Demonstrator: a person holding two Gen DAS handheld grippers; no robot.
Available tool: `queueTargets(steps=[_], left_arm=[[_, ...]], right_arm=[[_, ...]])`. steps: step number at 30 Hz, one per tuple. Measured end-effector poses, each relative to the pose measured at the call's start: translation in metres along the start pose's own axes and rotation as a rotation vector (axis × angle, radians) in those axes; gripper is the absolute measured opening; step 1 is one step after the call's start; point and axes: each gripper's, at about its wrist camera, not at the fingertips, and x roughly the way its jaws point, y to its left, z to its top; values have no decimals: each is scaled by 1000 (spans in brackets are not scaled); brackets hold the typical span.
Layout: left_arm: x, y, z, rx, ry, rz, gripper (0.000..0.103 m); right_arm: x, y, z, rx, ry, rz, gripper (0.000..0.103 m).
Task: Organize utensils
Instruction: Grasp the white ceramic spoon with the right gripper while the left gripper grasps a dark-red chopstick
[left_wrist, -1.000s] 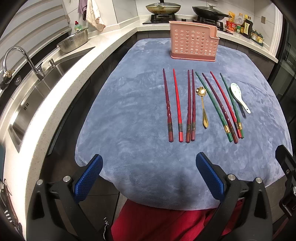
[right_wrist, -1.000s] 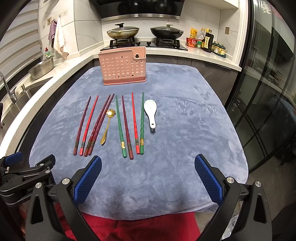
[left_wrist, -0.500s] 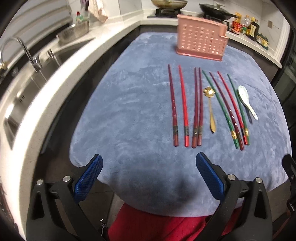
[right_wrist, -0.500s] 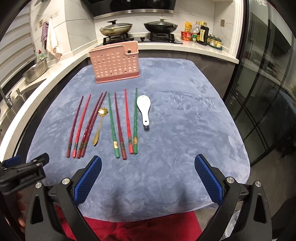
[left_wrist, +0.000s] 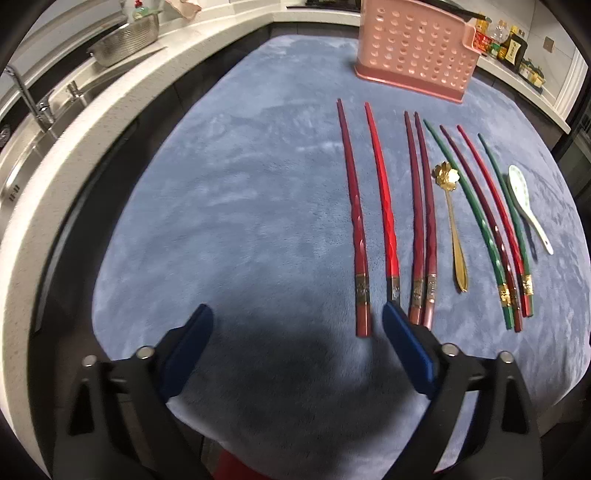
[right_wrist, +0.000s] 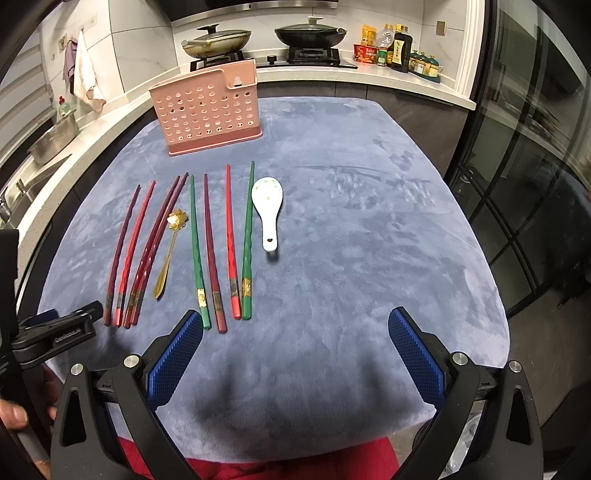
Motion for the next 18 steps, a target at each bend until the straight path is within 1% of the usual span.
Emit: queueTargets(steps=[1,3,5,7,9,11,13,14,16,17,18], left_arm=[[3,0,1,0,7,-5,75],[9,-1,3,-3,24,-32,71],[11,-4,2,5,24,-39,69],[12,-6,2,21,21,-48,61],[12,-7,2,27,18,-51,56],[14,-8,3,28,14,-54,52],[14,-10,4,37,10,-57,48],[15,-11,5,41,9,-60,47],[16,-13,7,47,6,-57,45],[17,-14,7,48,4,-54,45],[17,-15,8,49,4,-52,45]], right_arm=[[2,0,1,1,2,2,96],[7,1,5,2,6,10,96],[11,1,10,4,1,16,96],[15,1,15,6,-7,24,94],[20,1,23,6,-17,39,91],[28,0,30,10,-18,57,84],[37,0,37,20,-6,76,74],[44,-2,40,30,2,91,72],[55,-3,46,44,16,107,59],[62,-4,50,46,24,121,56],[68,-4,52,46,31,133,50]])
